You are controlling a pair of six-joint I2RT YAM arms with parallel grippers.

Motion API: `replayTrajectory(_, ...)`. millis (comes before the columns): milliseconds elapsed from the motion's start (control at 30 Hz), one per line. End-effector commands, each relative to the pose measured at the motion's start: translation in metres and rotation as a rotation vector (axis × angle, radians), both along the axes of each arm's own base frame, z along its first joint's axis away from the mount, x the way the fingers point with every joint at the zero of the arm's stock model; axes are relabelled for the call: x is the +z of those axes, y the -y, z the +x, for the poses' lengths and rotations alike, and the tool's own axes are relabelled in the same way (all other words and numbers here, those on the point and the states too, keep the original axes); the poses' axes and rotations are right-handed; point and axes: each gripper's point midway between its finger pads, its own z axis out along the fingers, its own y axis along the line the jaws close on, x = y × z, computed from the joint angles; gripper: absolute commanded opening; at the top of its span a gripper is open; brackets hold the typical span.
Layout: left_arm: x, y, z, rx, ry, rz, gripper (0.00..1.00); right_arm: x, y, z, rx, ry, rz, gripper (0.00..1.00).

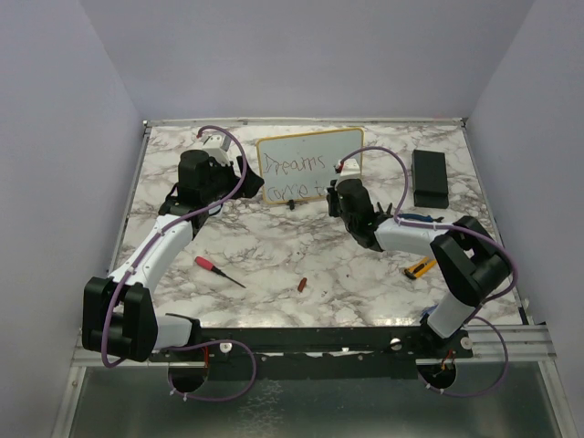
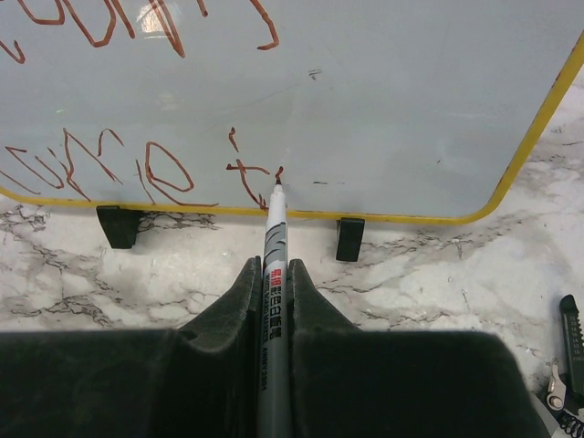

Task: Write a sentence on the whiteboard

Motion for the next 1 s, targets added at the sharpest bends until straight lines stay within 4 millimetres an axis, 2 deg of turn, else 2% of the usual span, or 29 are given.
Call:
replayTrajectory(0,0.001,0.001,-0.002,-0.003,0.01,0.004,0.76,-0.011,0.009,0.0,-0.037,-0.015,-0.02,0.01)
replayTrajectory(433,0.001,0.0,-0.002,0.0,0.012,0.004,0.76,-0.023,0.016,-0.004,-0.069,-0.048,-0.038,0.01)
replayTrajectory(767,0.002,0.0,-0.002,0.005,0.016,0.007,0.76,-0.017,0.017,0.001,-0.085,-0.033,-0.044,0.01)
replayTrajectory(967,0.001,0.002,-0.002,0.004,0.013,0.01,0.75,-0.001,0.015,0.007,-0.083,0.004,-0.042,0.01)
